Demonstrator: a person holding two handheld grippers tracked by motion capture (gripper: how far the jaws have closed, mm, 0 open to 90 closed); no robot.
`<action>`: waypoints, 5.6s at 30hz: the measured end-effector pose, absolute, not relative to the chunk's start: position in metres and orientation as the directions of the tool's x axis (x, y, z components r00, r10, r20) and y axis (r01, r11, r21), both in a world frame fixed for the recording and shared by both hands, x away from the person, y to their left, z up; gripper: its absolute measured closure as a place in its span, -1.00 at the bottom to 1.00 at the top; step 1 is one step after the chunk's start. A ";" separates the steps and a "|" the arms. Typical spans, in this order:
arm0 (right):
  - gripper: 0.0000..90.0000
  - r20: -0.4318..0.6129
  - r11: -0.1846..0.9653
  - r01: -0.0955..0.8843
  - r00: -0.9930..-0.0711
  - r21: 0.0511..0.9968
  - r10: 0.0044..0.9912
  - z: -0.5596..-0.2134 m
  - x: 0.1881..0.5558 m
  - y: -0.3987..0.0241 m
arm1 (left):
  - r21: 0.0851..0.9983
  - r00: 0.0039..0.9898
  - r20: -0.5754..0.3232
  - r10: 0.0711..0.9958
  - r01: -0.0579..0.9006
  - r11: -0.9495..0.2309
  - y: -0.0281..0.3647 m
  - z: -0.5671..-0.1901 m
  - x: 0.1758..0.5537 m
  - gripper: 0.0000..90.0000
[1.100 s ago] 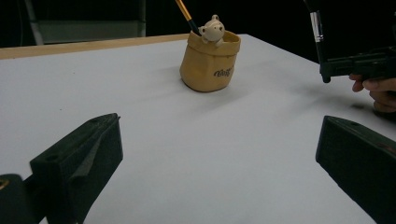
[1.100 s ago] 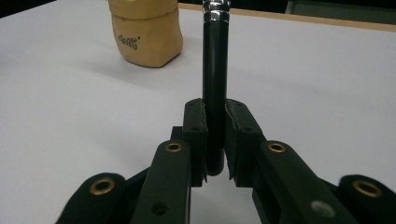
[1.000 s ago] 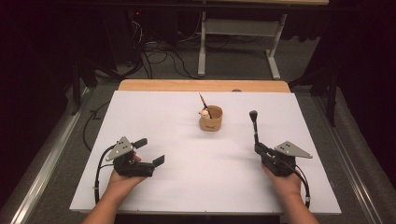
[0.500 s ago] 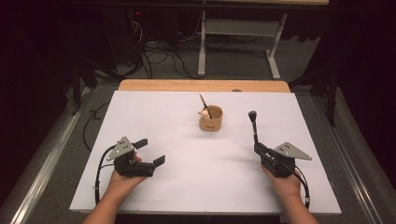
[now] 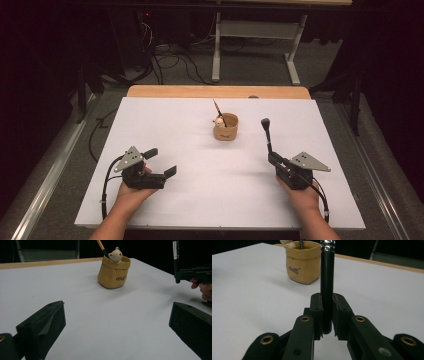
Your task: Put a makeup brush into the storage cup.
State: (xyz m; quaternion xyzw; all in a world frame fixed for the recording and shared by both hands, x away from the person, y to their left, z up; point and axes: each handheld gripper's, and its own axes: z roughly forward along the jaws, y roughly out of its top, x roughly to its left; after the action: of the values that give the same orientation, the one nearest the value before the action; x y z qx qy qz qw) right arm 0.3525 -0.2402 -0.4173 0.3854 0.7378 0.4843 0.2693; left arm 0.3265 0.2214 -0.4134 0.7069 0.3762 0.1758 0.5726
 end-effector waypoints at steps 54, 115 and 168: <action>0.82 -0.079 0.271 0.164 -0.705 0.948 0.705 -0.408 0.350 -0.170 | 0.943 0.690 -0.196 0.696 0.328 -0.060 0.182 -0.398 0.336 -1.00; 0.82 -0.126 0.293 0.088 -0.761 0.952 0.636 -0.404 0.339 -0.132 | 0.946 0.734 -0.222 0.641 0.321 -0.039 0.148 -0.397 0.343 -0.99; 0.82 -0.121 0.292 0.086 -0.775 0.953 0.621 -0.408 0.333 -0.128 | 0.943 0.751 -0.253 0.610 0.332 -0.018 0.140 -0.390 0.348 -0.77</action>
State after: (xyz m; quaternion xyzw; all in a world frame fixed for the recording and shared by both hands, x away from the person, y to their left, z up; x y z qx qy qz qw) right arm 0.3328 -0.1276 -0.4082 0.2306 0.7659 0.5484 0.2438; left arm 0.3479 0.1401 -0.3905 0.7045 0.3340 0.1127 0.6159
